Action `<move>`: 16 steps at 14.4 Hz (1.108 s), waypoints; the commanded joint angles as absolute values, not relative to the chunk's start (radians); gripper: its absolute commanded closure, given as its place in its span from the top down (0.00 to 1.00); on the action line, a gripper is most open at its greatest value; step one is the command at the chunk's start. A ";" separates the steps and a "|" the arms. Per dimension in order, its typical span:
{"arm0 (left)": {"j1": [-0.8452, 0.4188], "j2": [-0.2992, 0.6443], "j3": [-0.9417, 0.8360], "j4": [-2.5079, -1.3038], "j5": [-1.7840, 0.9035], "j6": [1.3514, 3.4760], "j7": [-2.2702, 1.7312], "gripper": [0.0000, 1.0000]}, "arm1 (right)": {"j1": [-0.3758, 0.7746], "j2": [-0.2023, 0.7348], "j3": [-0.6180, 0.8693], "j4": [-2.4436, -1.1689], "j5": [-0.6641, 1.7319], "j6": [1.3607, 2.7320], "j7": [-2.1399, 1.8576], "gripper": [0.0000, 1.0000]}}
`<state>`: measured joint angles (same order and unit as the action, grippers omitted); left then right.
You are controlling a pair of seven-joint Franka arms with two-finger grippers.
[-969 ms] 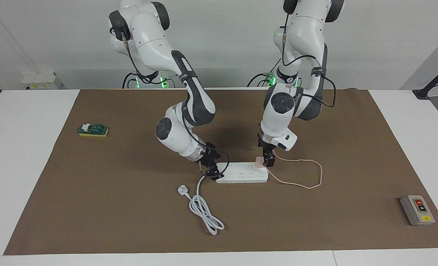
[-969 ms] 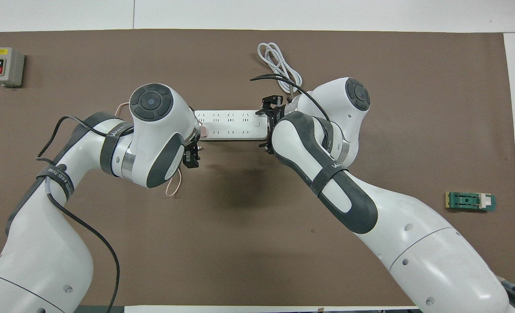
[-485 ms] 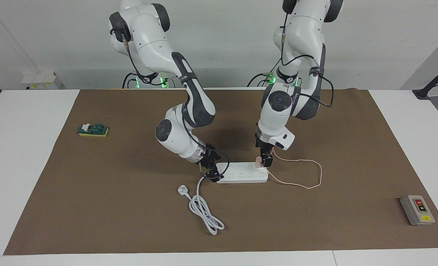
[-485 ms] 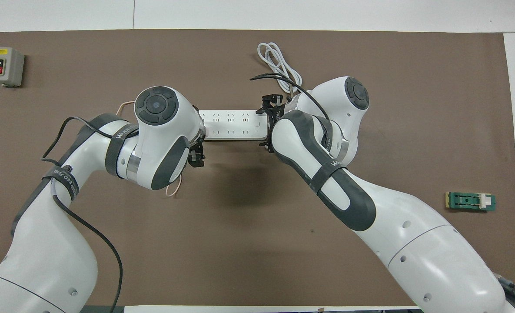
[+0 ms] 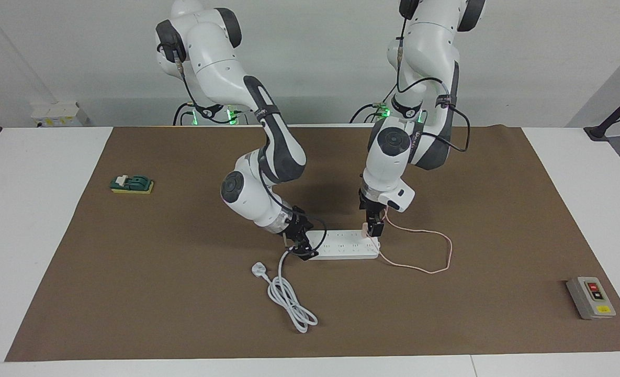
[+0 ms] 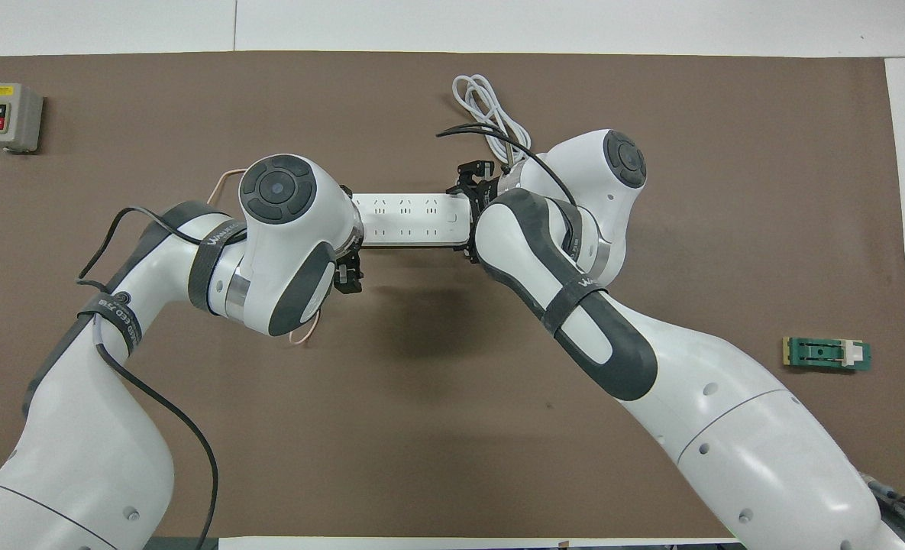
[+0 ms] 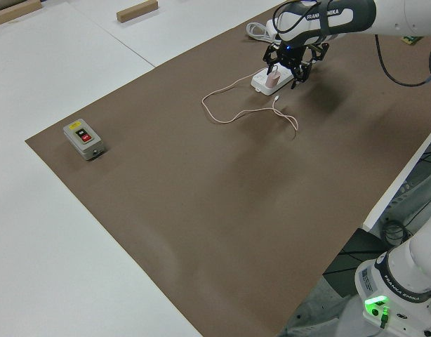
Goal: Unplug charger and place it aside
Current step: 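Pull the pink charger out of the strip with the left gripper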
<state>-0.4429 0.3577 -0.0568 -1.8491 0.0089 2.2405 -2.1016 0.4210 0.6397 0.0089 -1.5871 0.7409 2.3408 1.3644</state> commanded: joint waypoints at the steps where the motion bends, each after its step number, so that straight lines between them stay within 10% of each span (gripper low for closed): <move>1: -0.459 0.341 -0.041 -1.899 0.005 2.282 -2.106 1.00 | 0.419 0.666 0.011 -1.560 0.733 2.355 1.318 1.00; 8: -0.457 0.342 -0.041 -1.901 0.006 2.289 -2.102 1.00 | 0.416 0.684 0.011 -1.560 0.749 2.362 1.296 1.00; 9: -0.459 0.342 -0.041 -1.901 0.006 2.286 -2.102 1.00 | 0.413 0.684 0.012 -1.566 0.752 2.387 1.299 0.90; 11: -0.459 0.344 -0.041 -1.899 0.006 2.284 -2.102 0.99 | 0.416 0.689 0.012 -1.575 0.775 2.410 1.298 0.20; 12: -0.459 0.344 -0.041 -1.899 0.006 2.286 -2.100 0.99 | 0.419 0.692 0.012 -1.575 0.776 2.421 1.298 0.00; 16: -0.460 0.344 -0.043 -1.899 0.008 2.283 -2.077 0.96 | 0.413 0.692 0.012 -1.574 0.776 2.421 1.298 0.00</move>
<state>-0.4429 0.3576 -0.0552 -1.8722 0.0094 2.2691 -2.0900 0.4179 0.6645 0.0057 -1.5788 0.7486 2.3588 1.3207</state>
